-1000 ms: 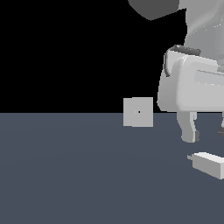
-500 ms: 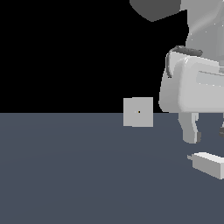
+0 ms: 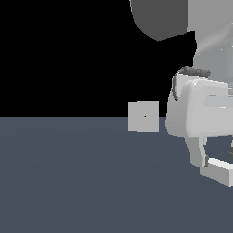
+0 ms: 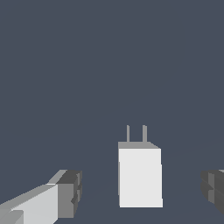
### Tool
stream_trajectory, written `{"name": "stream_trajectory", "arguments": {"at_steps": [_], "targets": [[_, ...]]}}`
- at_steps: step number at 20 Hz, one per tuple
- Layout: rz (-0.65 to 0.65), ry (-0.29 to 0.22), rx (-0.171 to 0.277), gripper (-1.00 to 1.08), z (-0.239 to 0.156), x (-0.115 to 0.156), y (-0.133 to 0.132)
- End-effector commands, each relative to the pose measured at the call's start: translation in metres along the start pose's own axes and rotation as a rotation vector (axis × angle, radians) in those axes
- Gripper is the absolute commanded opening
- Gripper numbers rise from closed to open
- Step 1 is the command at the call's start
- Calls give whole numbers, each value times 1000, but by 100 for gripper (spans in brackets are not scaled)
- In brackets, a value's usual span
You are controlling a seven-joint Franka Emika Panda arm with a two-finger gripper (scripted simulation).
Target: Plug the charger into the wall socket.
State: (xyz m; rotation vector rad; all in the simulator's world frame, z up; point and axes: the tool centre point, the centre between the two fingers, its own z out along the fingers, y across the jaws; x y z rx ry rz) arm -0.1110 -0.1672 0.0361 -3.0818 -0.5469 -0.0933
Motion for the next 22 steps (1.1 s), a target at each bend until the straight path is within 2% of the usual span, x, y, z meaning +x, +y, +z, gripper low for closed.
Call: {"name": "stream_trajectory", "arguments": {"at_steps": [1, 8, 9, 22], "targets": [[0, 0, 0, 100, 11, -1, 0], [0, 0, 0, 100, 24, -1, 0], [0, 0, 0, -100, 24, -1, 0], [6, 0, 0, -100, 23, -1, 0]]}}
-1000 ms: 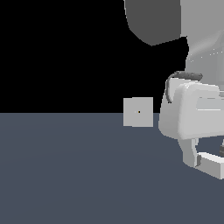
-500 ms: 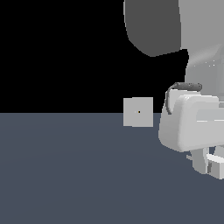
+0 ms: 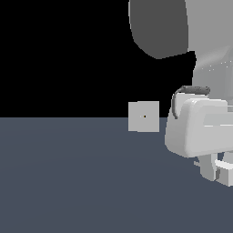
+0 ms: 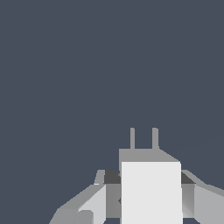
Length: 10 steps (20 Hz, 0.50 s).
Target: Plug the charger into the wall socket.
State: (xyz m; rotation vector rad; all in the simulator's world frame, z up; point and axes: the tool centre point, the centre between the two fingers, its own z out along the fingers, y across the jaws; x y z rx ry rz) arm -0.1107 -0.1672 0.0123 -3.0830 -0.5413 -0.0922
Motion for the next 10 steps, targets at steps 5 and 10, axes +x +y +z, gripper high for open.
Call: {"name": "stream_trajectory", "arguments": {"at_steps": [5, 10], "targets": [[29, 1, -2, -100, -4, 7, -5], [80, 1, -4, -100, -11, 18, -13]]}}
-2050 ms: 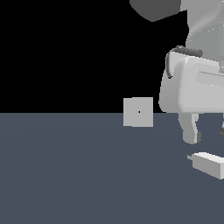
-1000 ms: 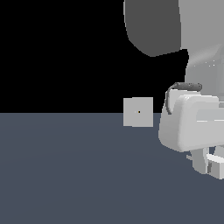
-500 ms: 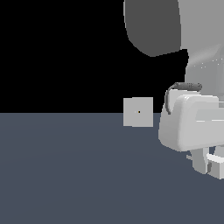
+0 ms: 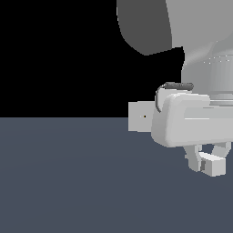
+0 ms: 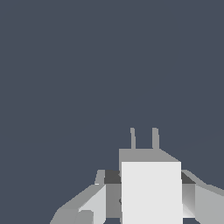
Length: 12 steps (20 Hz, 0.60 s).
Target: Plug the charger into the wall socket.
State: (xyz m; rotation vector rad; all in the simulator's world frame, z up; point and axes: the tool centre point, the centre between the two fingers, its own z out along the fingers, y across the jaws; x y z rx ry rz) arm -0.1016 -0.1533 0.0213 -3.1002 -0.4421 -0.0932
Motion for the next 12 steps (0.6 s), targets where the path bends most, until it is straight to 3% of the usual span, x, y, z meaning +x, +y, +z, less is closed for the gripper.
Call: {"name": "stream_trajectory", "arguments": {"at_steps": [1, 12], "targets": [[29, 1, -2, -100, -4, 7, -5], [218, 2, -13, -100, -29, 51, -31]]}}
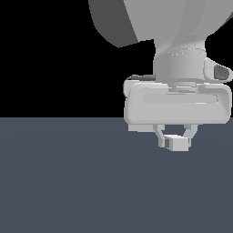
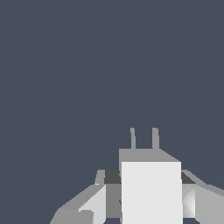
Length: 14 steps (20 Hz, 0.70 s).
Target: Plug the charger into the wall socket.
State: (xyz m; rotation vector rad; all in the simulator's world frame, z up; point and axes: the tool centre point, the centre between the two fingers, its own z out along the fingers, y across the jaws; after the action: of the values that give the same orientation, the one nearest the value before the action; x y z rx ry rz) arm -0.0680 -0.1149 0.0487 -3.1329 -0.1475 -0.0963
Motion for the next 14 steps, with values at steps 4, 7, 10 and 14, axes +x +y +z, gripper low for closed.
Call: {"name": "stream_trajectory", "arguments": {"at_steps": [4, 7, 10, 14], "targets": [[103, 0, -6, -100, -13, 23, -15], [160, 0, -10, -100, -21, 37, -23], [215, 0, -14, -100, -28, 50, -29], [276, 0, -18, -100, -35, 66, -34]]}}
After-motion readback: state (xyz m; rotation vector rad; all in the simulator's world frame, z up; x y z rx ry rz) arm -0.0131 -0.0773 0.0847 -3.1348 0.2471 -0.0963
